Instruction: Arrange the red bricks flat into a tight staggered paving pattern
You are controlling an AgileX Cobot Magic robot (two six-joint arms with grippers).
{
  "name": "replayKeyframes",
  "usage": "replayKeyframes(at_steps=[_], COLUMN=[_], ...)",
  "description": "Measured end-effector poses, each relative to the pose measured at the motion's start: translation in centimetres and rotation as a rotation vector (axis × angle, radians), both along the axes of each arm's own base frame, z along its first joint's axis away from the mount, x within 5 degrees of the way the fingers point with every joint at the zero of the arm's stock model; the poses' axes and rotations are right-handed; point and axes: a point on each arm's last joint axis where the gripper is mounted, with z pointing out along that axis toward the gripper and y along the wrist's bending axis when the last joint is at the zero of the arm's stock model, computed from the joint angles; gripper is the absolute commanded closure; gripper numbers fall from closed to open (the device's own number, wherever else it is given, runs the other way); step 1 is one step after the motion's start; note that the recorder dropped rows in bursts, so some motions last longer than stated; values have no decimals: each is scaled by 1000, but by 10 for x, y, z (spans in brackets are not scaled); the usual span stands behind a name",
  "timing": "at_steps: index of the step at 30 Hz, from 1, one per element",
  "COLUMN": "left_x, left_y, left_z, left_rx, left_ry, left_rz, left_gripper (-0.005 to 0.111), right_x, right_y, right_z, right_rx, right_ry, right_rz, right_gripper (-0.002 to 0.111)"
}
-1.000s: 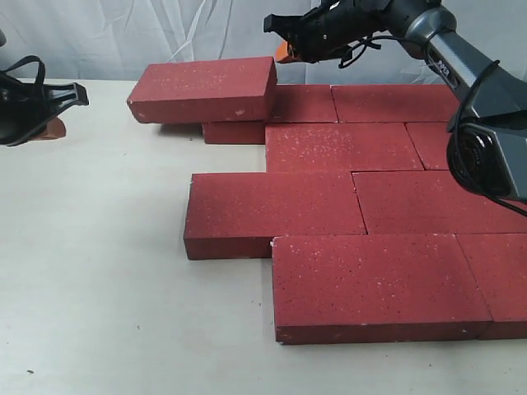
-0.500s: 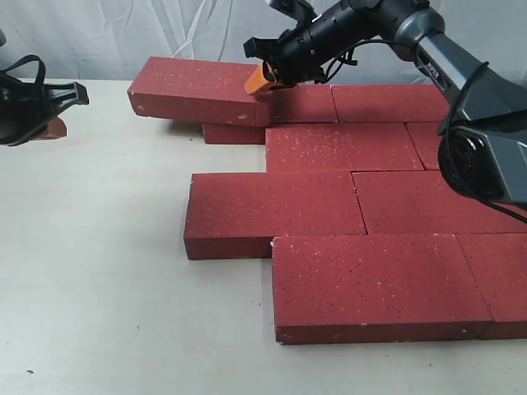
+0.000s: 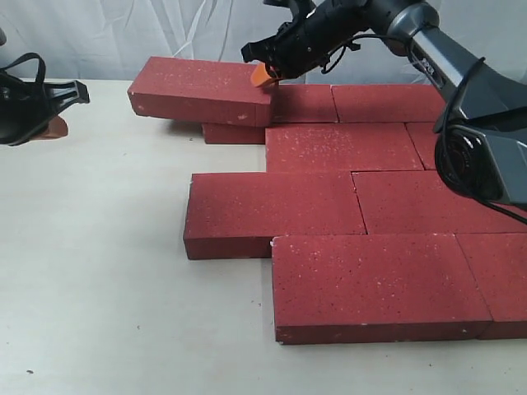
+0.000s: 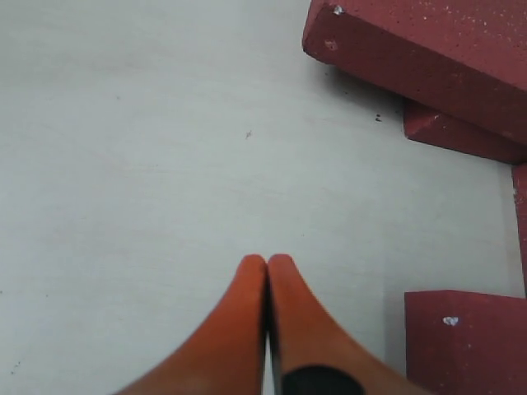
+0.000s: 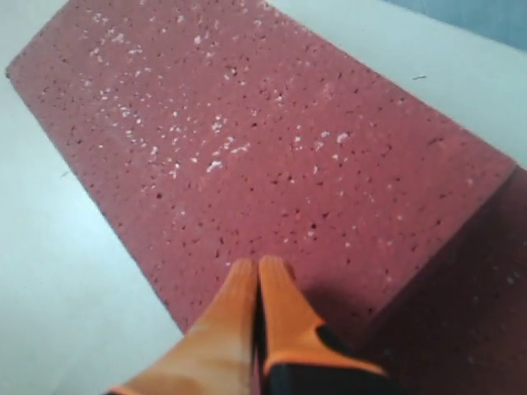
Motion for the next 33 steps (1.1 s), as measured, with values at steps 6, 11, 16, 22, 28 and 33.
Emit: replayKeyframes(at_steps=[6, 11, 16, 22, 28, 33], left_x=[0, 0, 0, 0, 0, 0], left_y=[0, 0, 0, 0, 0, 0], left_z=[0, 0, 0, 1, 0, 0], left_rx=[1, 2, 1, 2, 1, 2], left_ry=[0, -2, -1, 3, 7, 8], left_rz=[-2, -2, -2, -7, -8, -10], left_gripper=[107, 107, 107, 107, 107, 107], right_x=[-6, -17, -43, -82, -84, -50], right_y=[3, 13, 46, 71, 49, 18], right_z=[-7, -6, -4, 7, 43, 35], right_rx=[-34, -79, -108, -162, -165, -198], right_ry=[33, 47, 95, 148, 79, -22], right_rz=[66, 114, 204, 292, 162, -142], right_gripper=[109, 109, 109, 109, 109, 109])
